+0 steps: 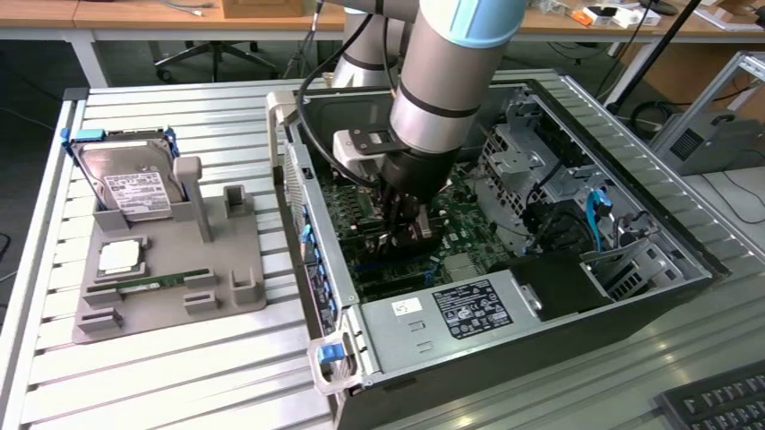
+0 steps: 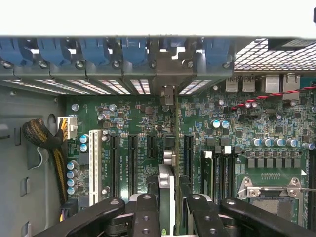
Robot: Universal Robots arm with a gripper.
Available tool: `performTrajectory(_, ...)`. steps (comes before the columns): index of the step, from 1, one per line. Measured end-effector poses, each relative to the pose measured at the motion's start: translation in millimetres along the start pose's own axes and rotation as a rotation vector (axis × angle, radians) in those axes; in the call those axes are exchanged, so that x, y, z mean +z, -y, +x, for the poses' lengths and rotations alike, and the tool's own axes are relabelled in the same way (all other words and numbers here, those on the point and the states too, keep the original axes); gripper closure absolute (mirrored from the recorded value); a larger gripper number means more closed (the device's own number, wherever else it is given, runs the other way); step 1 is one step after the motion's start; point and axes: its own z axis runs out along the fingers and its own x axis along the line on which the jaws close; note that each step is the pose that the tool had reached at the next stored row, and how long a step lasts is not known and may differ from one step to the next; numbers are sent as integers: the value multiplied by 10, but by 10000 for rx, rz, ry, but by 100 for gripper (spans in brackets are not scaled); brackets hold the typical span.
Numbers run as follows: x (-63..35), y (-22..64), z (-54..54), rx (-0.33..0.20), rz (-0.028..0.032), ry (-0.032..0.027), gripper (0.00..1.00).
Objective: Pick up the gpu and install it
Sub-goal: 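Insert the gpu into the slot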
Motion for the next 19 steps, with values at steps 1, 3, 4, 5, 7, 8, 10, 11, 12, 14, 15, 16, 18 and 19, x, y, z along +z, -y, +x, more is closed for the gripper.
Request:
performTrajectory(1, 0, 0, 0, 0, -1, -1, 74)
performTrajectory(3, 2, 0, 0, 0, 1, 2, 74)
performTrajectory(4, 2, 0, 0, 0, 1, 2, 74)
performTrajectory(5, 2, 0, 0, 0, 2, 2, 74)
performTrajectory(7, 3, 1, -1, -1, 3, 5, 73)
performTrajectory(8, 3, 1, -1, 0, 2, 4, 67)
performTrajectory(10, 2, 0, 0, 0, 2, 2, 60)
performTrajectory(11, -6, 0, 0, 0, -1, -2, 60)
performTrajectory(12, -21, -1, 0, 0, 1, 0, 60)
performTrajectory(14, -91, -4, -1, 0, 1, 1, 60)
performTrajectory(15, -129, -6, -1, 0, 2, 3, 60)
performTrajectory(16, -168, -7, -2, -1, 1, 1, 60)
performTrajectory(18, -233, -11, -12, 0, 1, -5, 60)
performTrajectory(19, -250, -12, -30, 2, 1, -29, 60)
